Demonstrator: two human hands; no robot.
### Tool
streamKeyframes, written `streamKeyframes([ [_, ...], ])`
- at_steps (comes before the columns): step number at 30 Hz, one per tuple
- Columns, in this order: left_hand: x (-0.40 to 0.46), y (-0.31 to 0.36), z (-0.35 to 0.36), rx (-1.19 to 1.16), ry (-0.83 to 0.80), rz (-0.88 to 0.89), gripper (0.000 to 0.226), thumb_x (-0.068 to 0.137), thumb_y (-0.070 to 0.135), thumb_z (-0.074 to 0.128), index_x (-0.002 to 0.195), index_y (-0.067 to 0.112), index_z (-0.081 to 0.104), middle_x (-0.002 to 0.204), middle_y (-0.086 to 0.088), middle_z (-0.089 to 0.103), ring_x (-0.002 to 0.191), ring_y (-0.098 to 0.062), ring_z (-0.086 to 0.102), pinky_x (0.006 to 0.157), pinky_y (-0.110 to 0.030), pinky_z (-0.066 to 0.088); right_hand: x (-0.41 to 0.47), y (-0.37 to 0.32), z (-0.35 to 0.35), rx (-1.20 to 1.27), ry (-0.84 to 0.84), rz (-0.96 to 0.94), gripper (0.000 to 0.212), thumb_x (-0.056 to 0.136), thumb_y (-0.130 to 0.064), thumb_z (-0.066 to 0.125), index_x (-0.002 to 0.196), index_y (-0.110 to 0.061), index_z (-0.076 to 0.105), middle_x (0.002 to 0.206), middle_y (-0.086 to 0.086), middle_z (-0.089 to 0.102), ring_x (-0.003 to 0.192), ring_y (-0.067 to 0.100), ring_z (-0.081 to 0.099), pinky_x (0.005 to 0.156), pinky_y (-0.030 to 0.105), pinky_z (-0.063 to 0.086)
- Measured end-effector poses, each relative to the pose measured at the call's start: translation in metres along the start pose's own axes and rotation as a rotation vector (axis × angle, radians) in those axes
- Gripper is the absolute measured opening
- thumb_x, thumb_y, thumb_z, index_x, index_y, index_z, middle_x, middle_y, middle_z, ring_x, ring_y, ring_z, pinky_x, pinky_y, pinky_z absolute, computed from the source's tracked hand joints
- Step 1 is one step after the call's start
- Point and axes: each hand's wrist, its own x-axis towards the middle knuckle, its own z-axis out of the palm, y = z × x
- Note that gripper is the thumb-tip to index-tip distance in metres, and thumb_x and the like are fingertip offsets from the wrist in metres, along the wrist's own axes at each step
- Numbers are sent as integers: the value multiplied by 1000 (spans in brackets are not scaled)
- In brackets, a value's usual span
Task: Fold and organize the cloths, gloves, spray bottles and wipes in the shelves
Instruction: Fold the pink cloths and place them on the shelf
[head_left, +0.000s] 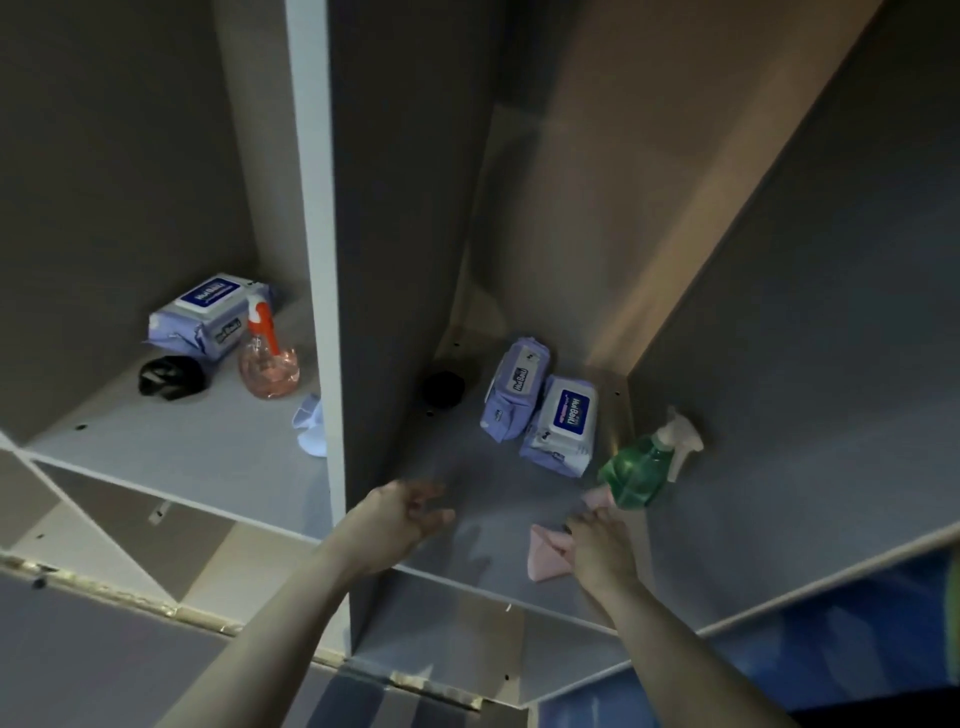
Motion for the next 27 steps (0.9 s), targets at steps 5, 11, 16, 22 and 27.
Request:
streamKeyframes([
  [5, -4, 9, 1, 33, -9, 8, 51, 85, 48, 64, 132, 29, 55, 122, -2, 65, 112, -14, 61, 95, -31, 49, -7, -14, -26, 821, 176, 363, 10, 84, -22, 60, 75, -25, 63, 73, -3, 68, 74, 23, 62, 66, 27, 46],
  [11, -6, 49, 15, -234, -30, 36, 78, 69, 64, 71, 133, 23, 54, 126, 3, 62, 109, -10, 62, 91, -29, 50, -53, -46, -103, 1605, 200, 200, 9, 84, -2, 67, 82, -11, 69, 73, 0, 72, 69, 12, 67, 65, 21, 52],
  [16, -12, 79, 28, -426, 107, 110, 30, 77, 43, 74, 76, 14, 69, 74, -6, 70, 66, -13, 61, 67, -40, 53, -86, -58, -122, 1546, 242, 40, 11, 85, -6, 67, 76, -12, 71, 68, -3, 72, 64, 5, 64, 62, 17, 48],
  [22, -21, 104, 30, -867, 6, -26, 17, 92, 13, 59, 81, 2, 66, 62, -4, 68, 59, -16, 62, 57, -27, 54, -107, -53, -128, 1582, 379, 123, 21, 88, -7, 64, 70, -15, 69, 71, 0, 71, 61, 8, 59, 58, 22, 46],
  [27, -25, 103, 32, -674, 127, 103, 16, 88, 29, 65, 86, 12, 66, 75, 3, 71, 70, -16, 66, 63, -29, 54, -119, -52, -142, 1647, 361, 185, 16, 89, -11, 64, 74, -11, 69, 65, 0, 70, 53, 5, 59, 50, 20, 46],
])
